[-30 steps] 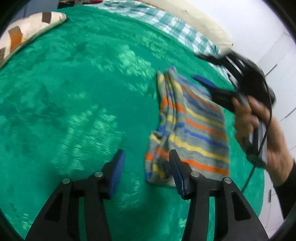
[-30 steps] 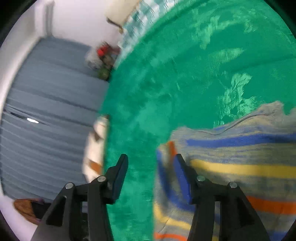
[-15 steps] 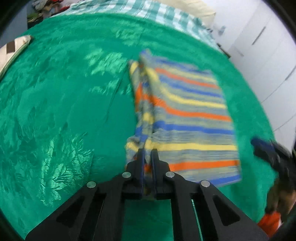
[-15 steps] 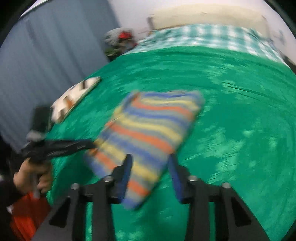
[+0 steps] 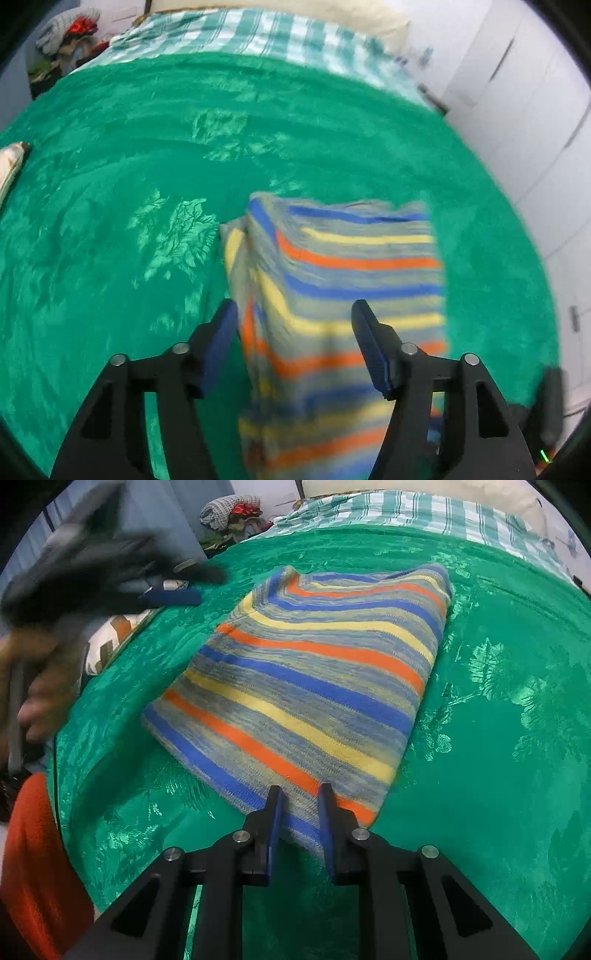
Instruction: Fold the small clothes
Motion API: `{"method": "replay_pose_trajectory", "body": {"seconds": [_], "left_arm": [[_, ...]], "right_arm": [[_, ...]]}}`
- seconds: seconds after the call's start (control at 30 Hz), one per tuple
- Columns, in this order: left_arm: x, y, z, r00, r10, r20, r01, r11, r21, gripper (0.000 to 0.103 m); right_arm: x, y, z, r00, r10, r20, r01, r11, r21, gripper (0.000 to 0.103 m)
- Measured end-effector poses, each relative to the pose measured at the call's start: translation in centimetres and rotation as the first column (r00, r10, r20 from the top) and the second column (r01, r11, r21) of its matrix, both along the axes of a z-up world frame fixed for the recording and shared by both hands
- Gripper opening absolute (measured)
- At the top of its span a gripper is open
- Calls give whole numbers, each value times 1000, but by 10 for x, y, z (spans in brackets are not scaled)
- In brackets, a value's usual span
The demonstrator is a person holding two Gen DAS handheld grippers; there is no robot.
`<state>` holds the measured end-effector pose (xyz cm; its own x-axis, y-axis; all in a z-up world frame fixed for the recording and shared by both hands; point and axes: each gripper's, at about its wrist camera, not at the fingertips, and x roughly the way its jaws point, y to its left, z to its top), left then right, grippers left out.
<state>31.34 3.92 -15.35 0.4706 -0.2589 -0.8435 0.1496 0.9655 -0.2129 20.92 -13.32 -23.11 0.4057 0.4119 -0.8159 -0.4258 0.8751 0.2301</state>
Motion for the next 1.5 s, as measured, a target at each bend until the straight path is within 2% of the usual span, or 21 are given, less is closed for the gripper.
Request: {"method": "replay_pose_trajectory", "body": {"seconds": [0.03,0.07,0.17,0.27,0.47,0.53,0.57,0.63,0.67,0.73,0.77,0.87,0.97,1.03,1.1,1.17,1.23,1.3,1.33,1.43,1.5], "left_arm": [[10,-1,-14,999,25,-33,-23,999,36,12],[15,3,-24,997,38,-68,-36,999,32,9],[16,13,-38,994,71,-80,-73,997,-25,9],[9,8,-36,998,44,-43,-44,999,3,9],[7,20,-40,998,47,-47,-50,997,-63,9],[13,20,-40,998,40,-48,-43,997,-67,10],[13,21,-40,998,36,-49,-39,997,-71,11],[12,26,-40,998,34,-57,-39,995,-89,15],[13,29,-40,997,38,-65,-44,994,-103,18],[11,39,-35,994,64,-91,-77,986,-151,22],[7,43,-31,993,75,-94,-90,982,-169,31],[-8,52,-16,994,84,-75,-98,974,-202,52],[-30,52,-10,996,65,-64,-77,973,-217,62],[-38,47,-16,996,59,-71,-70,983,-168,62],[-39,39,-32,992,60,-107,-66,997,-50,54],[-47,41,-33,991,64,-114,-70,996,-49,52],[-56,43,-20,992,80,-94,-84,995,-45,53],[-69,44,-2,995,87,-46,-88,996,-19,64],[-72,44,4,996,83,-28,-83,996,-16,73],[-75,46,12,998,64,1,-64,998,-22,80],[-67,48,7,999,47,-20,-49,995,-89,80]], "right_arm": [[-2,-2,2,1000,-6,-2,6,1000,5,20],[-1,-3,2,1000,-12,-7,12,1000,13,20],[1,-14,10,998,-1,-59,5,997,74,20],[29,-50,36,995,-13,-98,39,962,269,20],[155,-98,57,983,-115,-145,172,855,490,21],[195,-94,35,961,-76,-267,218,803,555,21],[206,-92,23,947,-100,-304,254,813,524,20],[218,-89,2,922,-237,-308,331,893,304,20],[217,-89,-1,922,-266,-283,341,902,264,15],[204,-93,11,927,-296,-231,355,891,282,15],[193,-94,21,933,-300,-199,350,885,308,18],[151,-92,54,964,-245,-101,265,900,347,18],[100,-78,64,986,-159,-59,169,924,342,19],[71,-58,51,992,-108,-60,121,947,298,23],[51,-41,17,991,-84,-100,101,978,180,32],[35,-26,3,990,-101,-94,111,988,108,32],[19,-29,19,988,-135,-68,143,981,130,34],[3,-40,39,984,-173,-44,179,962,208,59],[-8,-42,48,980,-196,-16,195,954,229,64],[-16,-52,54,979,-201,12,194,955,225,68],[-4,-58,50,977,-214,-24,213,948,236,68]]}}
